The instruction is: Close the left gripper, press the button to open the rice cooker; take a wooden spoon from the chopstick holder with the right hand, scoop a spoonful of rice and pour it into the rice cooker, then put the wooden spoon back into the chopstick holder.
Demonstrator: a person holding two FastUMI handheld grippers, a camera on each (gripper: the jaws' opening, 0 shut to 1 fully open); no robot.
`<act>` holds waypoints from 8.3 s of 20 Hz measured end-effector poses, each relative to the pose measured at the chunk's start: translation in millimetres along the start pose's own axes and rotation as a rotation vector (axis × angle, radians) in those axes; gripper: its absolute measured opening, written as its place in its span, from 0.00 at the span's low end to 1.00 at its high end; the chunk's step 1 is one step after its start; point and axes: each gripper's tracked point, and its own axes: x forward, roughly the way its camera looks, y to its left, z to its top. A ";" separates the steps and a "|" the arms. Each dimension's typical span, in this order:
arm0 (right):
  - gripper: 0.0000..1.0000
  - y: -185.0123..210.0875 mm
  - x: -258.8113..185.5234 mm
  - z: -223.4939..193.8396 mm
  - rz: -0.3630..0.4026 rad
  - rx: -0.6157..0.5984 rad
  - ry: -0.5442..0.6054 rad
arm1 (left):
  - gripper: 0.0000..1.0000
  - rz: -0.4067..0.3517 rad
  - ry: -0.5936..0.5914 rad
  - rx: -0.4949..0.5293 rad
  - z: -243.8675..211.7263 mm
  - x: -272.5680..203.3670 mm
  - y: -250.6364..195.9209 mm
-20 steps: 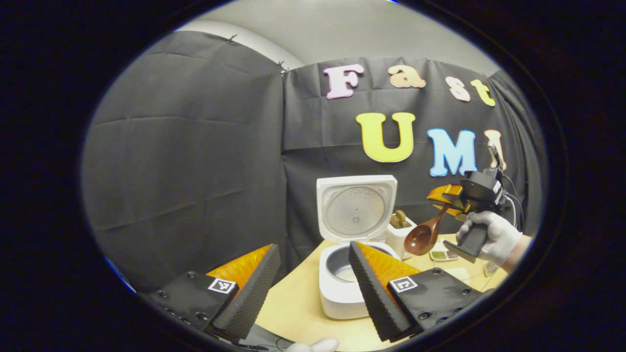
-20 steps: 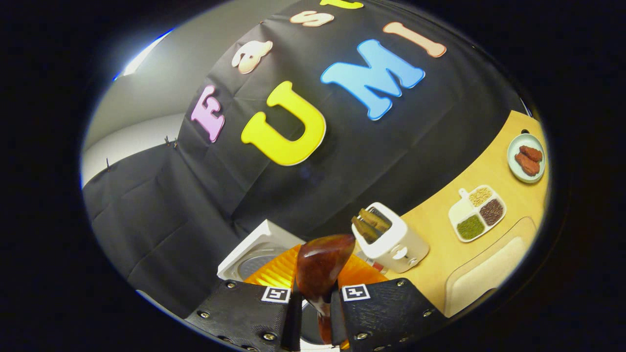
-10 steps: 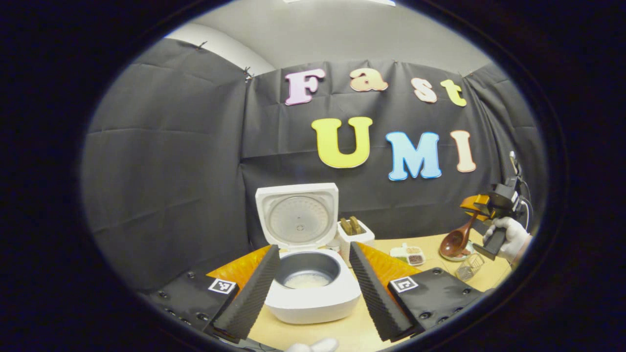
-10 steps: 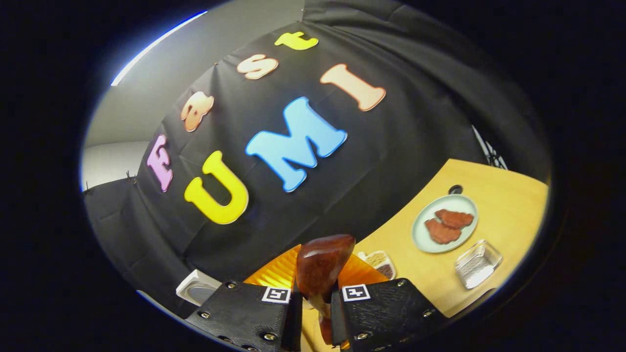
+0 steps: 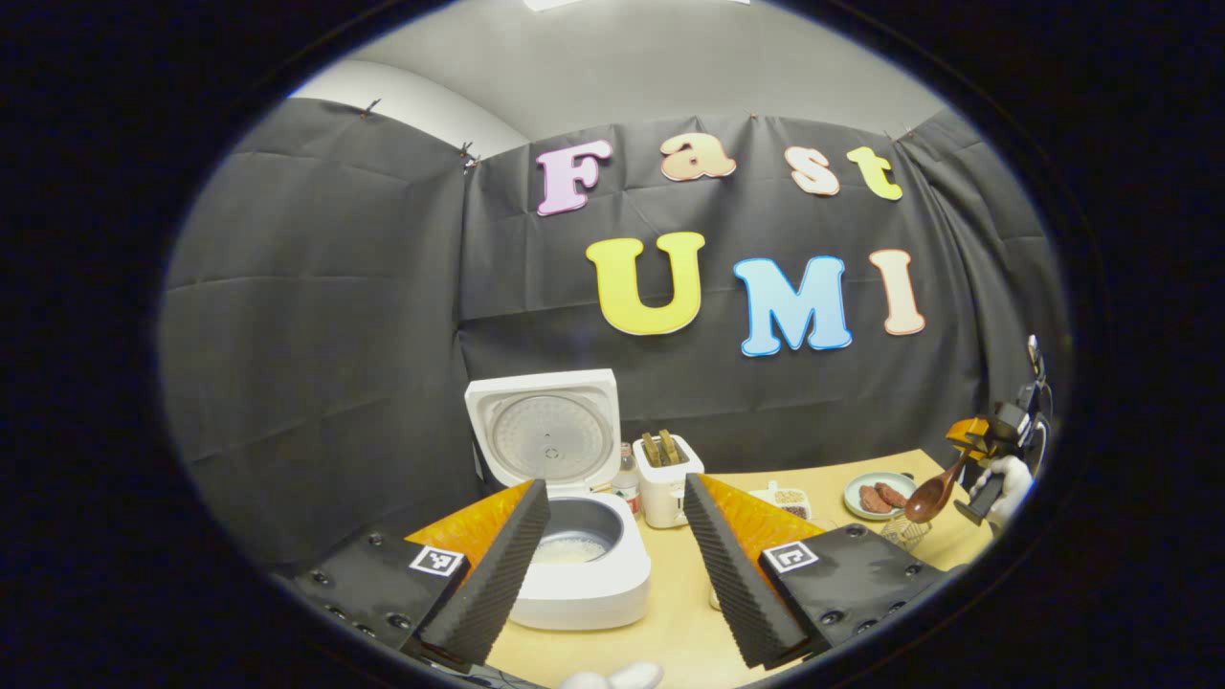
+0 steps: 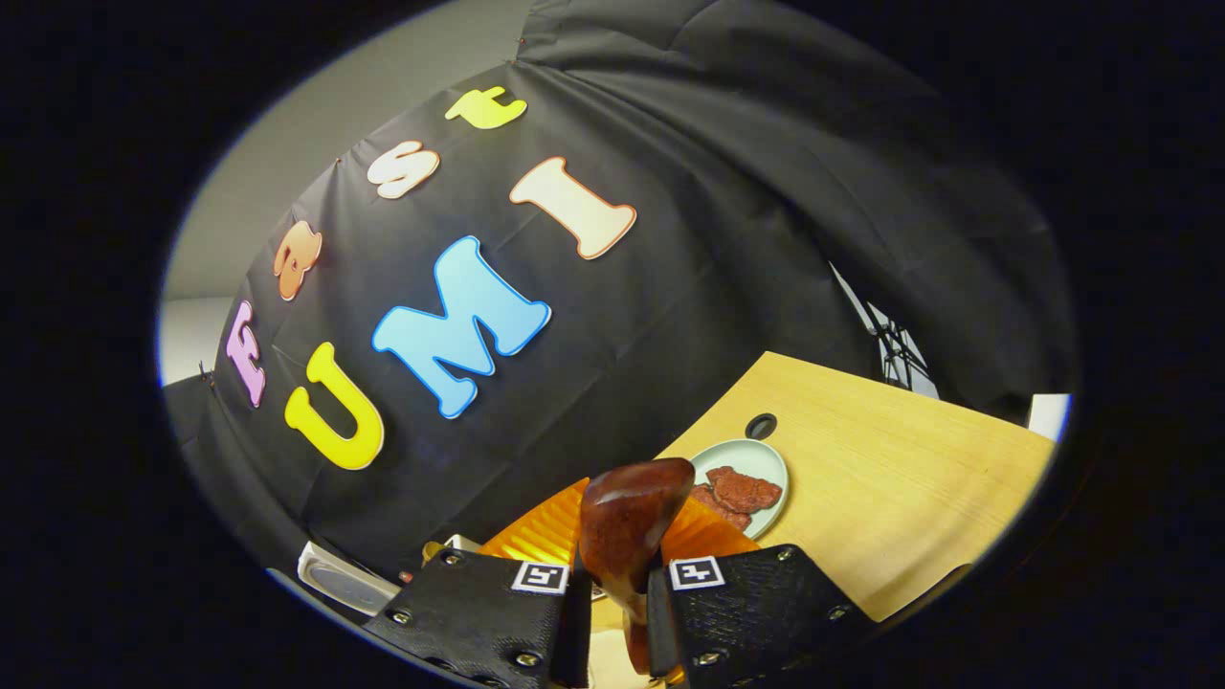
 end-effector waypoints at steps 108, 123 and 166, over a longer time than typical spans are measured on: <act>0.98 169.3 -209.6 -76.9 0.162 -0.620 0.192 | 0.97 0.030 0.773 -0.149 -126.9 213.0 101.3; 0.98 151.7 -200.9 -90.4 0.145 -0.598 0.260 | 0.98 0.017 0.904 -0.120 -177.8 194.8 100.7; 0.98 219.6 -239.0 32.2 0.101 -0.726 -0.202 | 1.00 -0.206 -0.085 -0.054 126.4 25.1 11.8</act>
